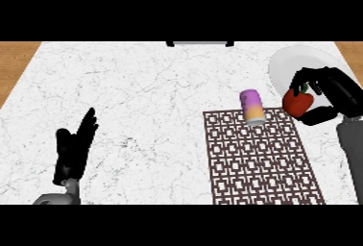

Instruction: Pick the bell pepper from the placemat and place it in the plate

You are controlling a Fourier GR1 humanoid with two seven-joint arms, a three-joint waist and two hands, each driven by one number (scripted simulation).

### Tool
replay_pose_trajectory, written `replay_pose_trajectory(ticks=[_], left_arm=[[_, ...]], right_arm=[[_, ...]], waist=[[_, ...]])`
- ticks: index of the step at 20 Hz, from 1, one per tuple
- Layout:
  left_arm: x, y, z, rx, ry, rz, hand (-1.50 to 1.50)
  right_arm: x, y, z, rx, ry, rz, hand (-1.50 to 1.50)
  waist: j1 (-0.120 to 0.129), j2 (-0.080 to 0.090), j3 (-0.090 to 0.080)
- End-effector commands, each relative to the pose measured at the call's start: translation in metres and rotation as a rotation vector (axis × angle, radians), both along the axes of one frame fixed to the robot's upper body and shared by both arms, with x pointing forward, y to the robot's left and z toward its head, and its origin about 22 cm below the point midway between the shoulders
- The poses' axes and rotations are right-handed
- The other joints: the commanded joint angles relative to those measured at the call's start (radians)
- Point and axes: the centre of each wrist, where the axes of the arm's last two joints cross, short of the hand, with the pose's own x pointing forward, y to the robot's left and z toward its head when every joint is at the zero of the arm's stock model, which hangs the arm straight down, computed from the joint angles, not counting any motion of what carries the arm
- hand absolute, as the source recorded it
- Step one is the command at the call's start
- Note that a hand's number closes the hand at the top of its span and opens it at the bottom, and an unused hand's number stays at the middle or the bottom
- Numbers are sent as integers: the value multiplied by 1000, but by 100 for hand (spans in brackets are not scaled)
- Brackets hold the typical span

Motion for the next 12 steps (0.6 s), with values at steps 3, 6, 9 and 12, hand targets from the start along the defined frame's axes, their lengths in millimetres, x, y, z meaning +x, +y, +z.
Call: replay_pose_trajectory(ticks=[3, 6, 9, 12], left_arm=[[7, -13, 11, -10, -23, -20, 0], [5, 1, -1, 14, 3, -31, 0], [12, -8, 21, 6, -10, -13, 0], [0, -9, 12, 1, -10, -20, 0]], right_arm=[[1, -29, 41, 99, -124, -174, 150], [21, -25, 59, 105, -96, -247, 150], [24, -56, 47, 108, -58, -289, 150], [31, -79, 58, 129, -71, -322, 150]], waist=[[2, 2, 0], [10, 4, 0], [15, 5, 0], [24, 8, 1]])
